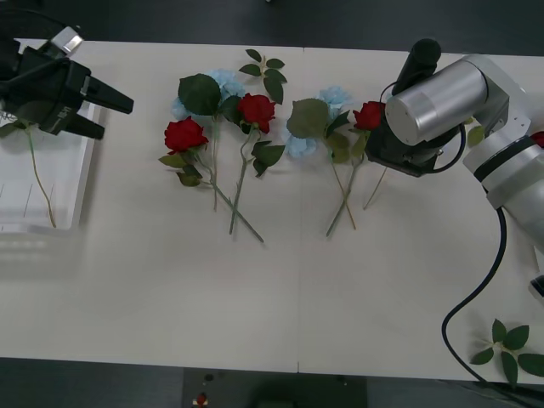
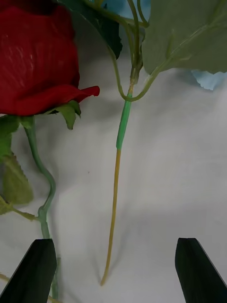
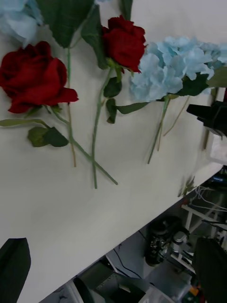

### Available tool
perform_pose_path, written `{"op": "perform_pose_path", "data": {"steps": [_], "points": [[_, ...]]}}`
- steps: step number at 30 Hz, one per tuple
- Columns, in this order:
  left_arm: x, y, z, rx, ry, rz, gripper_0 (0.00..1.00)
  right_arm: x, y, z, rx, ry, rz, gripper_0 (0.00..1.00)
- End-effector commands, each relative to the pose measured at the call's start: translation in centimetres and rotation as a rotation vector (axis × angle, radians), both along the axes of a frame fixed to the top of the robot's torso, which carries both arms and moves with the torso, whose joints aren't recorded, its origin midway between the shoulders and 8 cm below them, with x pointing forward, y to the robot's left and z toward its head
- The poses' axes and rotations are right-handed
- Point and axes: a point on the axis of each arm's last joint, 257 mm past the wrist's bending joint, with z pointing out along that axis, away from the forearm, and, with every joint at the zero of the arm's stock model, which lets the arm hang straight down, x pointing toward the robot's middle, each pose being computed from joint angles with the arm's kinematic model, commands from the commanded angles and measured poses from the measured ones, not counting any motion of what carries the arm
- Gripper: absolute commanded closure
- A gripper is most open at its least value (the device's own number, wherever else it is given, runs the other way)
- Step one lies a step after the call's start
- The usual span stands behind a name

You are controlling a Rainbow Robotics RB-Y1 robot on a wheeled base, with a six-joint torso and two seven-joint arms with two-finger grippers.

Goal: Put the red flowers into the right box and the blue flowers into the left box

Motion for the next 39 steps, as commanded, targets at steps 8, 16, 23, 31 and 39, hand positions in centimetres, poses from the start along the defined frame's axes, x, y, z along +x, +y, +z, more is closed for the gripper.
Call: {"op": "perform_pose_path", "data": {"steps": [8, 16, 23, 31, 39], "points": [[1.0, -3.1, -2.2, 0.006, -0.062, -0.048, 0.00, 3.0, -1.2, 0.5, -0.036, -0.084, -0.010, 0.27], [2.8, -3.9, -4.0, 0.082, -0.138, -0.027, 0.00, 4.1, -0.6, -0.5, -0.020, -0.117, 0.012, 0.27], [3.9, -3.2, -4.0, 0.093, -0.168, 0.009, 0.00, 4.4, 0.7, -1.2, 0.006, -0.126, 0.046, 0.27], [4.5, -1.8, -5.7, 0.149, -0.177, 0.041, 0.00, 4.8, 0.2, -1.3, -0.028, -0.145, 0.073, 1.00], [6.2, -2.4, -8.2, 0.169, -0.230, 0.089, 0.00, 5.0, -0.2, -1.1, -0.051, -0.153, 0.088, 1.00]]}}
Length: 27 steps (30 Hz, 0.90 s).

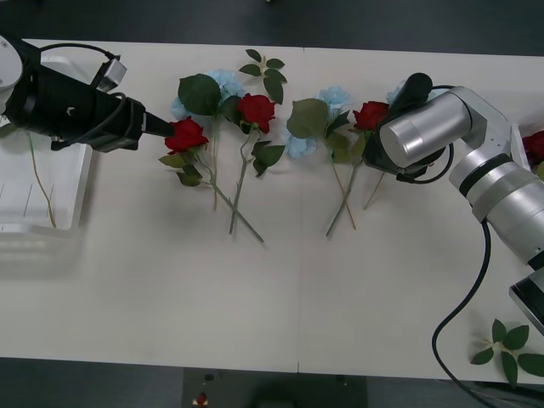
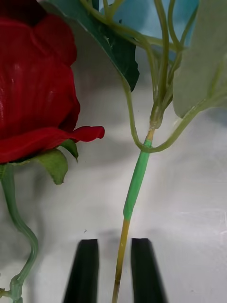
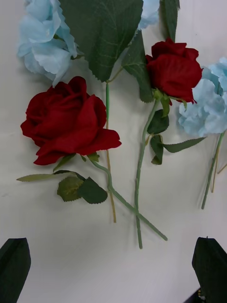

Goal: Put the red flowers into the right box and the blue flowers into the left box

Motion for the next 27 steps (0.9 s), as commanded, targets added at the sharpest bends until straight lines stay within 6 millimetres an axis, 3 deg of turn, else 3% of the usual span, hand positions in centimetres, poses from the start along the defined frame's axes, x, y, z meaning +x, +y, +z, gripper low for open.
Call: {"op": "perform_pose_path", "data": {"steps": [1, 12, 14, 15, 16, 22, 27], "points": [[0.8, -0.6, -0.9, 0.031, -0.058, -0.010, 0.00, 1.4, 0.6, 2.3, -0.022, -0.043, 0.041, 1.00], [1.3, -2.5, -4.2, 0.031, -0.108, 0.007, 0.00, 1.6, -0.3, 3.2, -0.022, -0.052, 0.046, 1.00], [1.3, -2.8, -4.8, 0.034, -0.118, 0.007, 0.00, 1.9, -0.9, 5.1, -0.010, -0.072, 0.057, 1.00], [1.3, -2.8, -4.8, 0.034, -0.118, 0.007, 0.00, 1.9, -0.9, 5.1, -0.010, -0.072, 0.057, 1.00], [1.2, -3.1, -5.2, 0.039, -0.124, 0.003, 0.00, 1.6, -1.4, 6.7, 0.011, -0.074, 0.066, 1.00], [0.9, -4.2, -6.5, 0.057, -0.135, -0.014, 0.00, -2.0, -2.9, 13.7, 0.091, -0.039, 0.156, 1.00], [1.2, -4.7, -7.7, 0.079, -0.159, -0.011, 0.00, -4.7, -5.2, 16.9, 0.118, -0.009, 0.189, 1.00]]}}
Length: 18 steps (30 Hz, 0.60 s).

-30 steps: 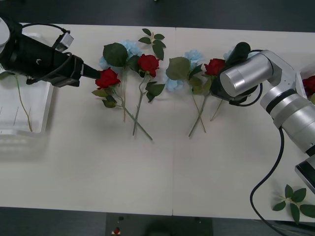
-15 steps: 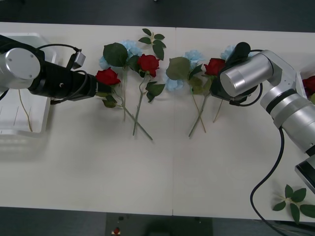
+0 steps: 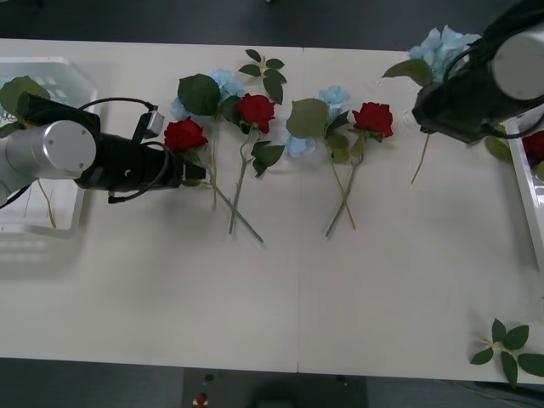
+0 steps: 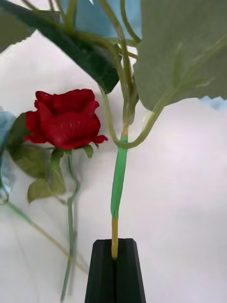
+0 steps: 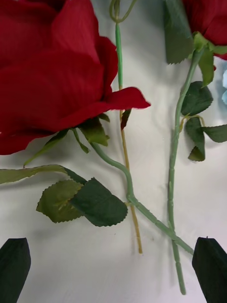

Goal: Put the red flowers into the right box and the blue flowers into the left box

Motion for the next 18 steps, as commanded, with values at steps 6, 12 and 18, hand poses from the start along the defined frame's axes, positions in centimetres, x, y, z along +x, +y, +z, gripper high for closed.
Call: {"op": "perform_pose_path", "data": {"steps": [6, 12, 18], "points": [[2.4, -1.7, 1.0, 0.029, -0.074, -0.001, 0.00, -1.3, -2.8, 4.8, -0.046, -0.026, 0.084, 1.00], [3.7, -2.8, 1.1, 0.015, -0.087, 0.020, 0.00, -2.2, -5.9, 2.8, -0.129, -0.004, 0.100, 1.00], [5.1, -2.7, 0.8, 0.030, -0.103, 0.047, 0.00, -3.4, -9.6, -0.9, -0.268, 0.009, 0.193, 1.00]]}}
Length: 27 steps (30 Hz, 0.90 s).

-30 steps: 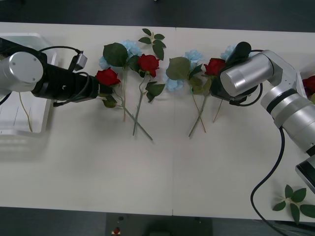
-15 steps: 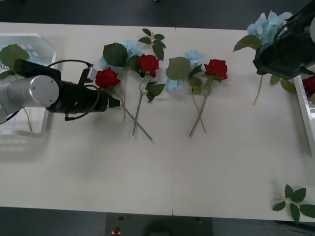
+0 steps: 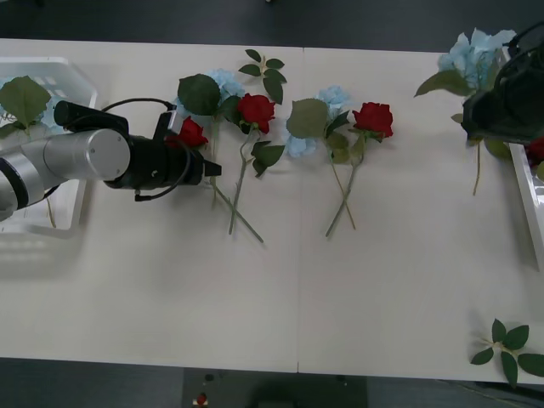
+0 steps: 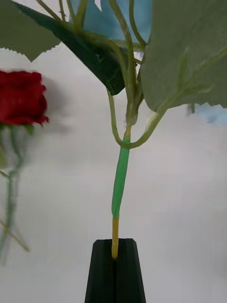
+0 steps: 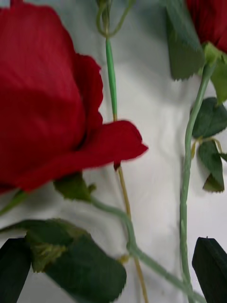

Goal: Put the red flowers into the right box and the blue flowers into the left box

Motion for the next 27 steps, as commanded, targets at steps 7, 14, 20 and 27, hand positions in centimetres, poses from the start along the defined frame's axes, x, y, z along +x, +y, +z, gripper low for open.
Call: {"op": "perform_pose_path", "data": {"steps": [7, 14, 20, 27], "points": [[2.9, 1.7, 1.3, 0.047, -0.050, 0.049, 0.00, -1.6, -4.1, -5.4, -0.137, -0.060, 0.108, 1.00], [4.1, 4.3, -0.8, 0.176, -0.081, 0.065, 0.00, -1.8, -4.7, -8.3, -0.166, -0.085, 0.104, 1.00], [4.5, 5.6, -1.7, 0.270, -0.109, 0.043, 0.00, -1.3, -4.1, -9.6, -0.158, -0.112, 0.100, 1.00], [4.6, 5.7, -1.6, 0.294, -0.125, 0.027, 0.99, -0.9, -3.8, -10.9, -0.133, -0.109, 0.077, 1.00]]}}
